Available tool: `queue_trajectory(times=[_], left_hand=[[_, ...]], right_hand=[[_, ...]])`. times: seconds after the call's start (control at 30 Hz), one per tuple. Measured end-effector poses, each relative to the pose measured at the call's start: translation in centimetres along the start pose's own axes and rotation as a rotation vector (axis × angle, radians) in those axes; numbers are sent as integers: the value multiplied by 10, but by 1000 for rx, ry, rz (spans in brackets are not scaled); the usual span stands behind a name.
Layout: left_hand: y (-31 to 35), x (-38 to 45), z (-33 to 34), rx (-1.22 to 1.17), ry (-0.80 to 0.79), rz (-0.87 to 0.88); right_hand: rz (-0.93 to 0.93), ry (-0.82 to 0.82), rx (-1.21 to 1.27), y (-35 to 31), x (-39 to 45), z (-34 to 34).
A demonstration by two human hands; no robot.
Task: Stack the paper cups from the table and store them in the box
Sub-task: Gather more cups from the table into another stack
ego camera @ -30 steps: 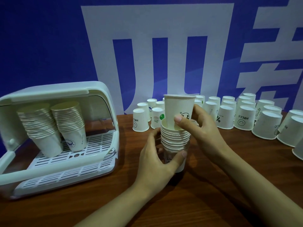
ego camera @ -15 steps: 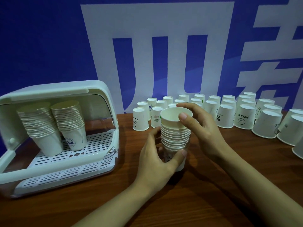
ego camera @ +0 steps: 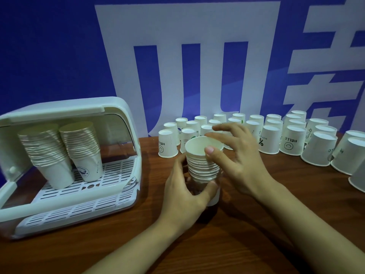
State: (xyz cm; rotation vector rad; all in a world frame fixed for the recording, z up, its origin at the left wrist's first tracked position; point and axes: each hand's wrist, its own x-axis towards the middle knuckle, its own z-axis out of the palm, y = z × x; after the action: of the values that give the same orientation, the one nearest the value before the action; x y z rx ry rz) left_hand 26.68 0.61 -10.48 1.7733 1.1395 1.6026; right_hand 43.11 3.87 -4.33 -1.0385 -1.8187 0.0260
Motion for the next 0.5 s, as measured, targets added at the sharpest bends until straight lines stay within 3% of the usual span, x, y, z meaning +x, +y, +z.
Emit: queue_trajectory(times=[0.2, 0.37, 0.5], left_hand=[[0, 1, 3, -22, 18, -13], [0, 2, 1, 16, -16, -12], [3, 1, 1, 0, -33, -38]], right_hand=[[90, -97, 183, 1, 2, 6], [69, 32, 354, 5, 1, 0], [18, 43, 281, 12, 3, 2]])
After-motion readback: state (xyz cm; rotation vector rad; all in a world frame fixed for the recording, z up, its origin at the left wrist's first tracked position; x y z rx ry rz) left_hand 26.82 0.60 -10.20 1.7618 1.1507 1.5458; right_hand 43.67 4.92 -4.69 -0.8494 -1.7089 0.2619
